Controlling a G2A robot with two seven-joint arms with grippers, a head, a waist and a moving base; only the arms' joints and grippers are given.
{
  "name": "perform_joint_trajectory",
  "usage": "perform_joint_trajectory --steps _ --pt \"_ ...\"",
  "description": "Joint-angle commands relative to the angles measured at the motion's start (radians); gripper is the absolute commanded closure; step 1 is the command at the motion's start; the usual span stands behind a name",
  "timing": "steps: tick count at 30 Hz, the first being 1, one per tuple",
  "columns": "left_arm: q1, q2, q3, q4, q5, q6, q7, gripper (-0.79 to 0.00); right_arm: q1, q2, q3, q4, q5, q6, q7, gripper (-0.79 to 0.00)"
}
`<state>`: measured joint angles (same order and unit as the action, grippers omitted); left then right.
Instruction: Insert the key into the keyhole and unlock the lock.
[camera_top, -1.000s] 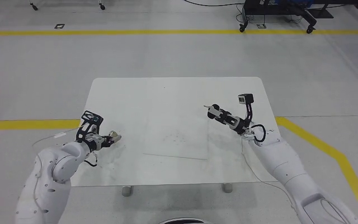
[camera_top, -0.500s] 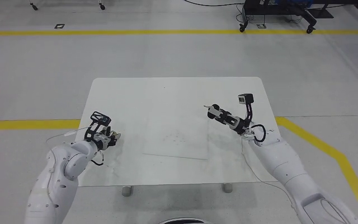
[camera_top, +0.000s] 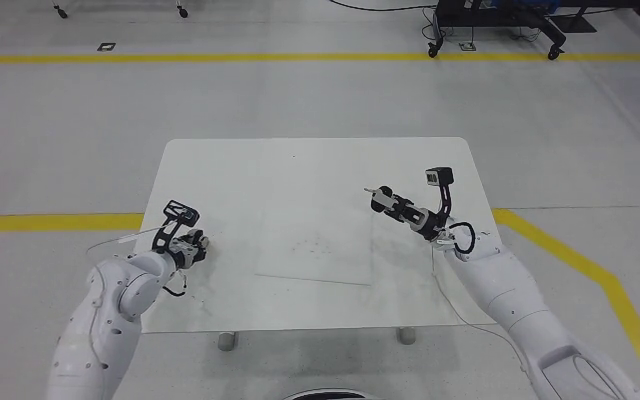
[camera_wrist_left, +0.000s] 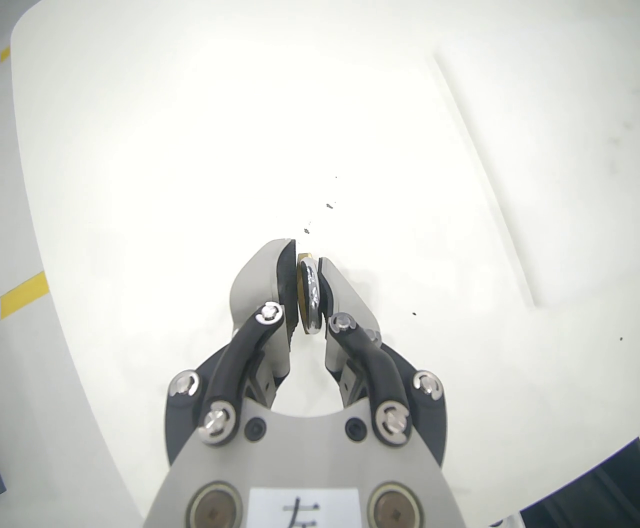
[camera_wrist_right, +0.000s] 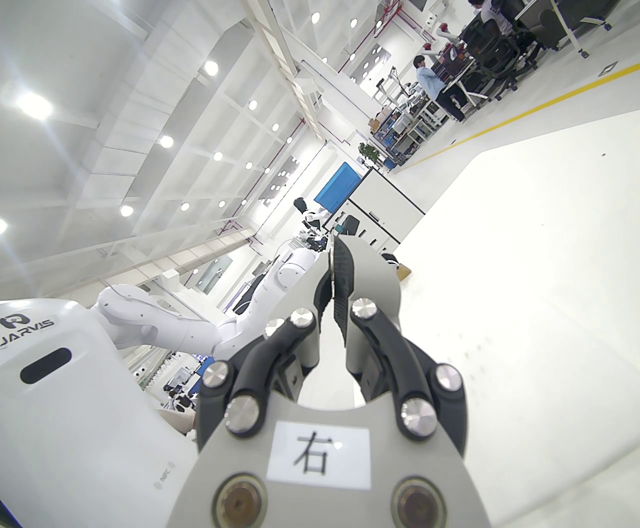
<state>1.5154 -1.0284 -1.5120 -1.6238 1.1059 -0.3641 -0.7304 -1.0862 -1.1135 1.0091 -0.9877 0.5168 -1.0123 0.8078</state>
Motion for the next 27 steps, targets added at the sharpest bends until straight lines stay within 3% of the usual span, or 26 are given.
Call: perform_joint_trajectory --steps 1,9,13,19,27 --pt "0.005 0.001 -0.007 -0.001 -0.01 -0.004 -0.003 0.0 0.0 0.0 0.0 0.0 0.0 0.0 0.0 0.0" --pt "0.007 0.0 -0.044 -0.029 -0.198 -0.018 0.013 0.0 0.0 0.0 0.0 0.0 0.0 0.0 0.0 0.0" --pt "-0.039 -0.008 0.016 -0.028 -0.243 0.006 -0.011 0.0 0.0 0.0 0.0 0.0 0.0 0.0 0.0 0.0" --pt "-0.162 -0.024 0.148 0.051 -0.214 0.054 -0.08 0.0 0.0 0.0 0.0 0.0 0.0 0.0 0.0 0.0" --pt "-0.233 -0.034 0.211 0.128 -0.198 0.069 -0.092 0.0 0.0 0.0 0.0 0.0 0.0 0.0 0.0 0.0"
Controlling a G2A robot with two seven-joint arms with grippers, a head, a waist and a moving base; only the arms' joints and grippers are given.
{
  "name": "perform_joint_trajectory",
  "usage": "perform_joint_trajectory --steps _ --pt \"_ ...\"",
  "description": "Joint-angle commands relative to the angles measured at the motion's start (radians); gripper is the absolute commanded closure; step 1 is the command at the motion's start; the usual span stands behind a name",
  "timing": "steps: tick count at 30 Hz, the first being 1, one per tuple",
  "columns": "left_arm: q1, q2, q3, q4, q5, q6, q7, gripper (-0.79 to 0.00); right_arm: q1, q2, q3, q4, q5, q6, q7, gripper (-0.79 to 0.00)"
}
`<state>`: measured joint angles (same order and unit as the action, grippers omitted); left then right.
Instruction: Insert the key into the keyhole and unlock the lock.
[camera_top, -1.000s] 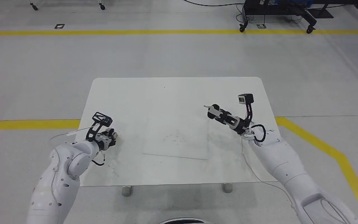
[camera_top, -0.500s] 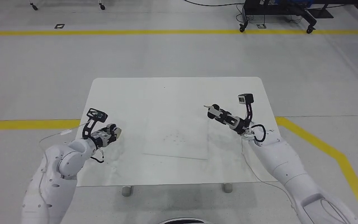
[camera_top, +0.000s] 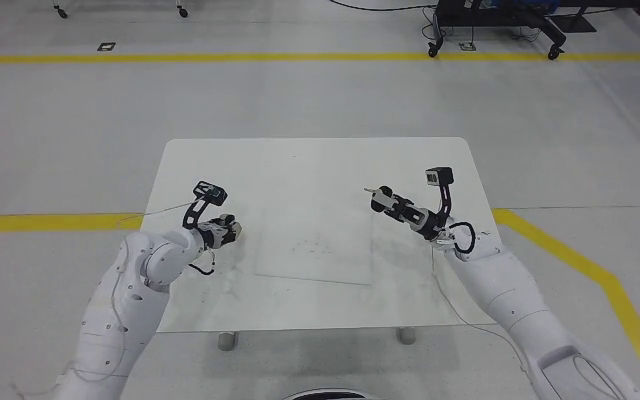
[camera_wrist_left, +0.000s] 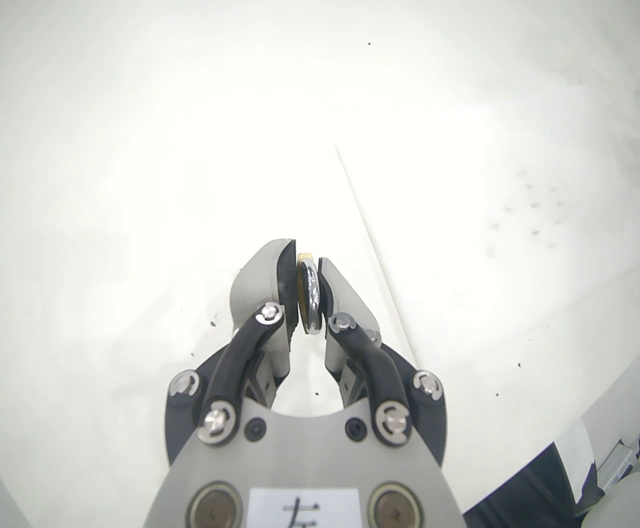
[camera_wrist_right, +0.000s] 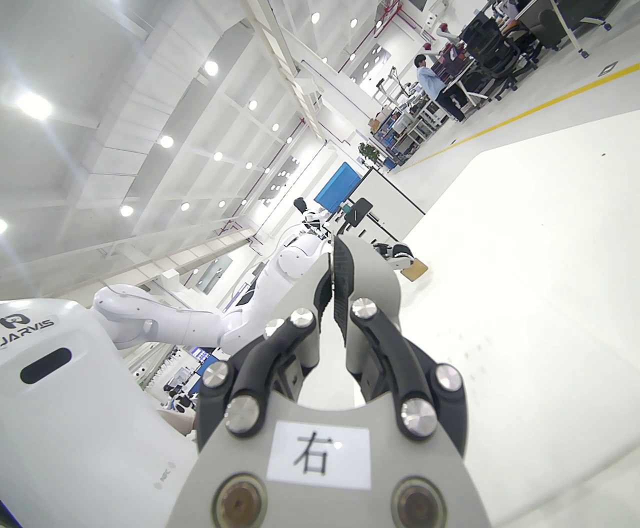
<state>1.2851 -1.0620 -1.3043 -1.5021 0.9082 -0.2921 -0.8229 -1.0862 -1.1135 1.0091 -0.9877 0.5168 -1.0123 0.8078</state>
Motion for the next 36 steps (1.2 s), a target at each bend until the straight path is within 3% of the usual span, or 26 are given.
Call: perform_joint_trajectory --steps 1,7,9,13,17,21,26,32,35,36 --pt "-0.002 0.0 0.004 0.012 0.002 -0.004 0.001 0.0 0.0 0.0 0.0 0.0 0.0 0.0 0.0 0.0" --pt "0.008 0.004 0.0 0.016 0.025 -0.008 0.004 -0.286 0.0 0.0 0.0 0.0 0.0 0.0 0.0 0.0" --pt "0.017 0.006 0.0 0.007 0.044 -0.004 0.007 -0.339 0.0 0.0 0.0 0.0 0.0 0.0 0.0 0.0" --pt "0.042 0.011 -0.016 -0.023 0.047 -0.005 0.011 -0.372 0.0 0.0 0.0 0.0 0.0 0.0 0.0 0.0" --pt "0.072 0.018 -0.046 -0.057 0.041 -0.014 0.011 -0.339 0.0 0.0 0.0 0.0 0.0 0.0 0.0 0.0" --pt "0.092 0.023 -0.065 -0.078 0.036 -0.023 0.009 -0.206 0.0 0.0 0.0 0.0 0.0 0.0 0.0 0.0" --pt "0.093 0.023 -0.058 -0.077 0.051 -0.017 0.018 -0.139 0.0 0.0 0.0 0.0 0.0 0.0 0.0 0.0" --pt "0.073 0.018 -0.013 -0.071 0.087 0.002 0.029 -0.126 0.0 0.0 0.0 0.0 0.0 0.0 0.0 0.0" --pt "0.066 0.016 -0.004 -0.069 0.086 0.007 0.038 0.0 0.0 0.0 0.0 0.0 0.0 0.0 0.0 0.0" --pt "0.064 0.015 -0.002 -0.069 0.084 0.006 0.043 0.0 0.0 0.0 0.0 0.0 0.0 0.0 0.0 0.0"
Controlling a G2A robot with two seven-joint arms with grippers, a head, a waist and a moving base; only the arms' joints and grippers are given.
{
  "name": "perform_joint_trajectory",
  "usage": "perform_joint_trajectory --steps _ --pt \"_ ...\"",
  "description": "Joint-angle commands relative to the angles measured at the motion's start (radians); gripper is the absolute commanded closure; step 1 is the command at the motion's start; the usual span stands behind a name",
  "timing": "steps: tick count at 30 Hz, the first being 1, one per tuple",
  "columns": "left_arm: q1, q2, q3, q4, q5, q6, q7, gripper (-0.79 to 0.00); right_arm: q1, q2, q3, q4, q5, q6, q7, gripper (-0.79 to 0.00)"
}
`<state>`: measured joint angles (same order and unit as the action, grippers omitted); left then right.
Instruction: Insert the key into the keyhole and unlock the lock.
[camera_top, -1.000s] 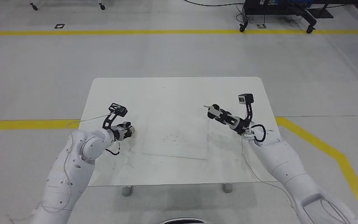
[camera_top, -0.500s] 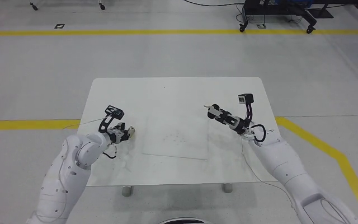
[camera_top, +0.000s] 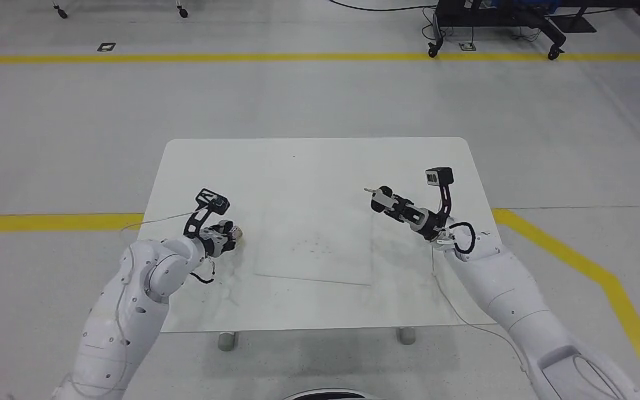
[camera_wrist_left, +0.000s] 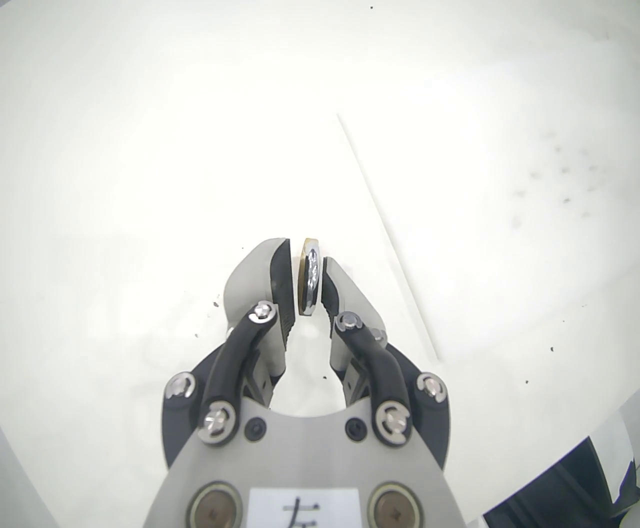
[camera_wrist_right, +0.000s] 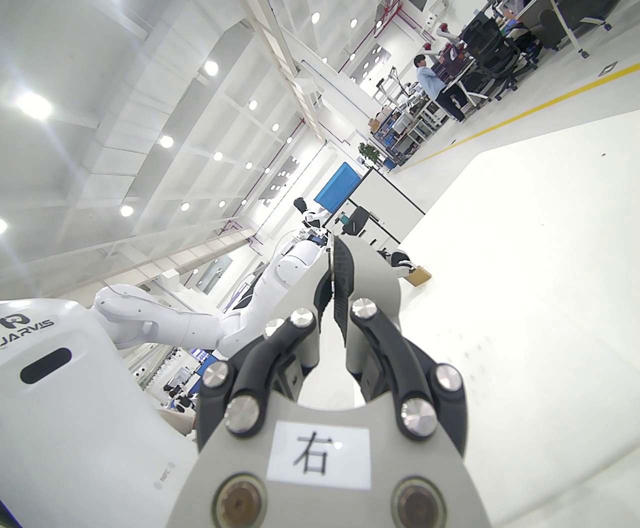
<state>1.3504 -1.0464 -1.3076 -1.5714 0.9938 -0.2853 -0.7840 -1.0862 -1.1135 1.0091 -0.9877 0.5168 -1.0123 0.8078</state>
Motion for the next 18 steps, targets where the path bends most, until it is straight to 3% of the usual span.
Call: perform_joint_trajectory --steps 1,11,18 --pt "-0.002 0.0 0.002 0.001 -0.001 0.0 0.005 0.0 0.0 0.0 0.0 0.0 0.0 0.0 0.0 0.0" --pt "0.008 0.001 -0.011 -0.004 -0.009 0.024 0.033 0.0 0.0 0.0 0.0 0.0 0.0 0.0 0.0 0.0" --pt "-0.051 -0.018 -0.006 0.048 -0.223 0.117 0.007 0.0 0.0 0.0 0.0 0.0 0.0 0.0 0.0 0.0"
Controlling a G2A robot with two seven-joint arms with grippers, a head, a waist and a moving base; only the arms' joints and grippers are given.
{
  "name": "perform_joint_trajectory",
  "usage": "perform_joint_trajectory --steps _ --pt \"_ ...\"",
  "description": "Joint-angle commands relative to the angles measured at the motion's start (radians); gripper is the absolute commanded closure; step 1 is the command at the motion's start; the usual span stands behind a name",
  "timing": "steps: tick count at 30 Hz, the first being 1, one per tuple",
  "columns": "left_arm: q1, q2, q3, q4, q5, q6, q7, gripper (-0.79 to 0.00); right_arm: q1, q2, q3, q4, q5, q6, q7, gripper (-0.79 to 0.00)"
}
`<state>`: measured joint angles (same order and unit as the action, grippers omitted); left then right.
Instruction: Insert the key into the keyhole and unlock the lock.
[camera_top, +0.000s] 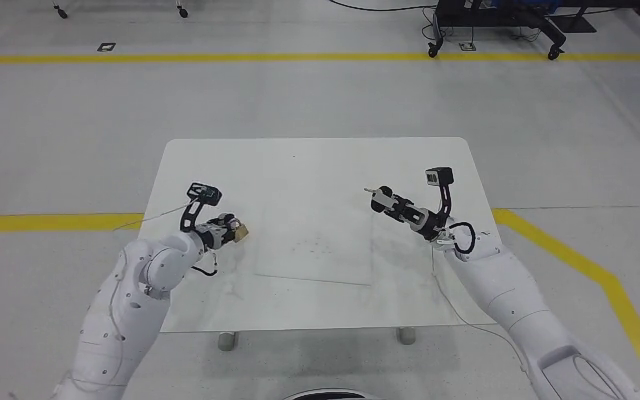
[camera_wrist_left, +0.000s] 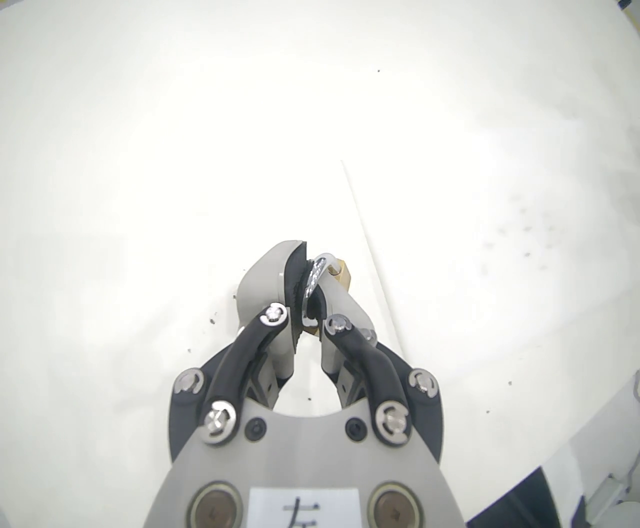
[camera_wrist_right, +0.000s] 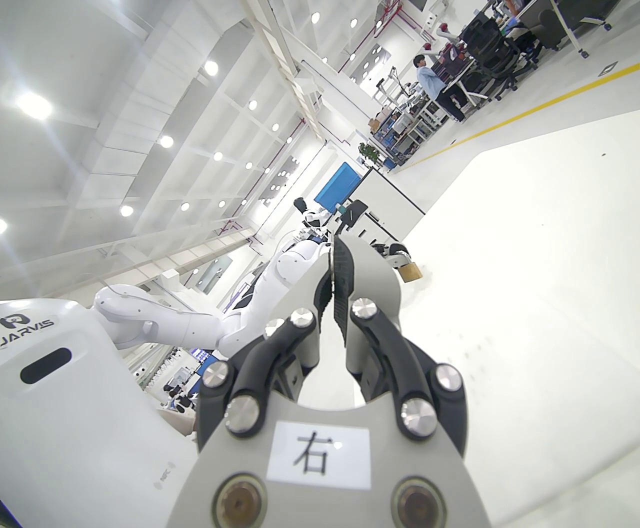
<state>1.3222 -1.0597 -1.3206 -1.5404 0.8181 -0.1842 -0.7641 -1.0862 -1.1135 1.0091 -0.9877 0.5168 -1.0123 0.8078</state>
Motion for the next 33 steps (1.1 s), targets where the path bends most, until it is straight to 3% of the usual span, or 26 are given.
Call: perform_joint_trajectory --steps 1,7,20,21,23,26,33 --pt "-0.043 -0.008 0.015 0.032 -0.078 0.024 -0.022 0.0 0.0 0.0 0.0 0.0 0.0 0.0 0.0 0.0" --pt "-0.179 -0.032 0.071 0.084 -0.223 0.058 -0.053 0.0 0.0 0.0 0.0 0.0 0.0 0.0 0.0 0.0" --pt "-0.184 -0.033 0.078 0.075 -0.22 0.056 -0.058 0.0 0.0 0.0 0.0 0.0 0.0 0.0 0.0 0.0" --pt "-0.174 -0.038 0.068 0.088 -0.354 0.054 -0.071 0.0 0.0 0.0 0.0 0.0 0.0 0.0 0.0 0.0" --pt "-0.192 -0.046 0.044 0.146 -0.618 0.048 -0.178 0.0 0.001 0.0 0.002 -0.003 0.001 0.005 -0.007 0.0" --pt "-0.293 -0.062 0.036 0.309 -0.986 0.147 -0.405 0.0 0.006 -0.007 0.017 -0.04 -0.003 0.037 -0.108 0.0" --pt "-0.482 -0.109 0.176 0.554 -1.134 0.218 -0.527 0.0 0.008 -0.038 0.002 -0.042 -0.011 0.038 -0.285 0.0"
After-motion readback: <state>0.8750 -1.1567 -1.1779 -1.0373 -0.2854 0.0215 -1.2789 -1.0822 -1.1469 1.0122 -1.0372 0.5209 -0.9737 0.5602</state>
